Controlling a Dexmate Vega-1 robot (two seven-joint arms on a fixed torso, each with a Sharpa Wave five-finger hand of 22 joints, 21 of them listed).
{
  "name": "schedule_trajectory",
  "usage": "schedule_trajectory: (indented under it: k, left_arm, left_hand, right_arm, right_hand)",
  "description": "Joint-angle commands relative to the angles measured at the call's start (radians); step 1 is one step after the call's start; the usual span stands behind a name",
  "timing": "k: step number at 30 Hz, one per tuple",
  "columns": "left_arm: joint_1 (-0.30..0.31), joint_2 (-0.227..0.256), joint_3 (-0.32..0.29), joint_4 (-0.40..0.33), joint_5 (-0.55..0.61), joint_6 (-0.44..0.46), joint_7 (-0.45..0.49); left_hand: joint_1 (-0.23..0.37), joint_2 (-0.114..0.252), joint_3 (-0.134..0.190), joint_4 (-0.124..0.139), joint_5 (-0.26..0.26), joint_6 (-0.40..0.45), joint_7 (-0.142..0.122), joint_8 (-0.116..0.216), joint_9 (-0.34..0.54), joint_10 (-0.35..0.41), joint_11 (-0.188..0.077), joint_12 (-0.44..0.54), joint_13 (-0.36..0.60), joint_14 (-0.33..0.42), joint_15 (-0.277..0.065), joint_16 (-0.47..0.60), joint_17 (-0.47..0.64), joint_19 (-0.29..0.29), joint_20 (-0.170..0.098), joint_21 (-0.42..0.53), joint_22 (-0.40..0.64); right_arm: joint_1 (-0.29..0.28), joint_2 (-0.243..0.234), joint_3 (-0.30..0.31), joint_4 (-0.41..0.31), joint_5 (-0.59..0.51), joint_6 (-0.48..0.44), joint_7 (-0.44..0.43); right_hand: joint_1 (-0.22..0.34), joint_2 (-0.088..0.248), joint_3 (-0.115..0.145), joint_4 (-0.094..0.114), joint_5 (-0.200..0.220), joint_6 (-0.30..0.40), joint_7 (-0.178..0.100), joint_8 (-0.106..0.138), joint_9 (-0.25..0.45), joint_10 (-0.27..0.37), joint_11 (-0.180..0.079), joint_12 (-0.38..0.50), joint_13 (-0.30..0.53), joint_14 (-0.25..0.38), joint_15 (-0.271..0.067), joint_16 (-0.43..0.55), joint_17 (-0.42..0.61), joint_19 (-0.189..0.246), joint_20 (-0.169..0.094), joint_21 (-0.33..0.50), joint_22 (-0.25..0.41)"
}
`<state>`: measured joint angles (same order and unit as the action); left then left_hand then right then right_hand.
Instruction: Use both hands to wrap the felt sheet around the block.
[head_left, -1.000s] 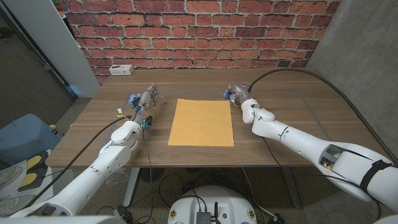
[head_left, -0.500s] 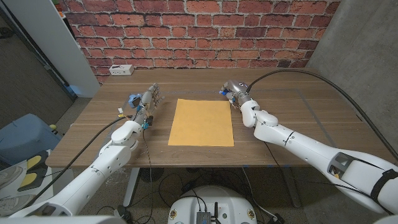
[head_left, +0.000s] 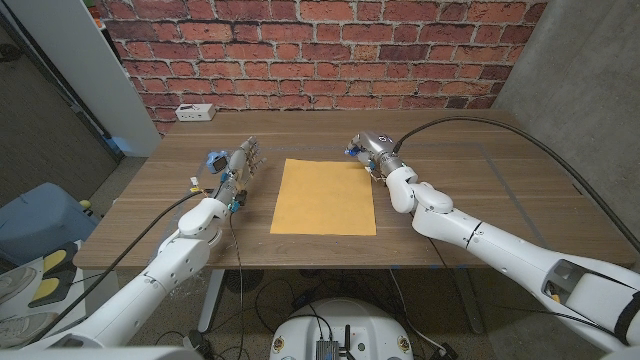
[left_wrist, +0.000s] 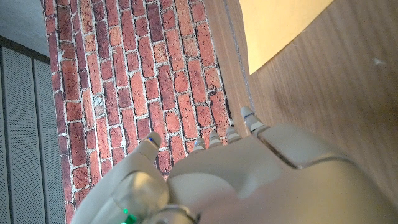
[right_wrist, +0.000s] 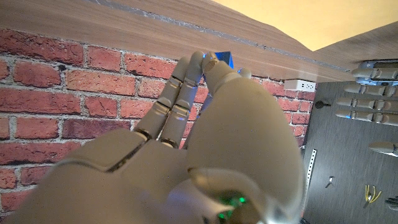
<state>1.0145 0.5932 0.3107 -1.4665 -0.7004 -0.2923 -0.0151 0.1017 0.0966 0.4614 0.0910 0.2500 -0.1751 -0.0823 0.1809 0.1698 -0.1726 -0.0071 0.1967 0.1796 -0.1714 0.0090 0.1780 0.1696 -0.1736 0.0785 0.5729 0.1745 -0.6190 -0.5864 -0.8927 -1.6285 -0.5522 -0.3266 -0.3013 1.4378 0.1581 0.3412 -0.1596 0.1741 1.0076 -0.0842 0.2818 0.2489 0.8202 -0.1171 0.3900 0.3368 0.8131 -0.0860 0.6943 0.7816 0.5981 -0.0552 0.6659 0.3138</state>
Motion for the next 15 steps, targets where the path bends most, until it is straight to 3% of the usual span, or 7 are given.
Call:
schedule_trajectory:
  k: [1,15]
  left_arm:
    - [0.037,0.009,-0.006,-0.034,0.006,-0.021,0.009]
    - [0.049,0.016,-0.008,-0.043,0.004,-0.026,-0.002]
  left_hand:
    - [-0.002,-0.004,-0.004,-0.002,0.003,-0.042,-0.003,0.0,0.004,-0.126,0.001,0.001,0.003,-0.098,0.003,0.005,0.004,-0.081,-0.001,-0.004,0.004]
    - [-0.001,-0.004,-0.005,-0.004,0.004,-0.041,-0.003,0.0,0.004,-0.123,0.002,0.002,0.003,-0.097,0.003,0.006,0.004,-0.078,-0.001,-0.011,0.004]
  right_arm:
    - [-0.035,-0.025,0.011,-0.06,-0.044,0.088,0.05]
    - [-0.065,-0.029,0.019,-0.103,-0.069,0.156,0.118]
  right_hand:
    - [0.012,0.003,0.0,0.007,0.006,0.011,0.0,0.005,0.004,0.05,0.038,0.086,0.085,0.021,-0.15,-0.004,0.006,-0.005,-0.13,0.012,0.004]
    - [0.013,0.001,-0.001,0.008,0.007,0.014,0.0,0.002,0.007,0.053,0.038,0.082,0.086,0.027,-0.15,-0.028,0.019,-0.018,-0.131,0.051,0.006]
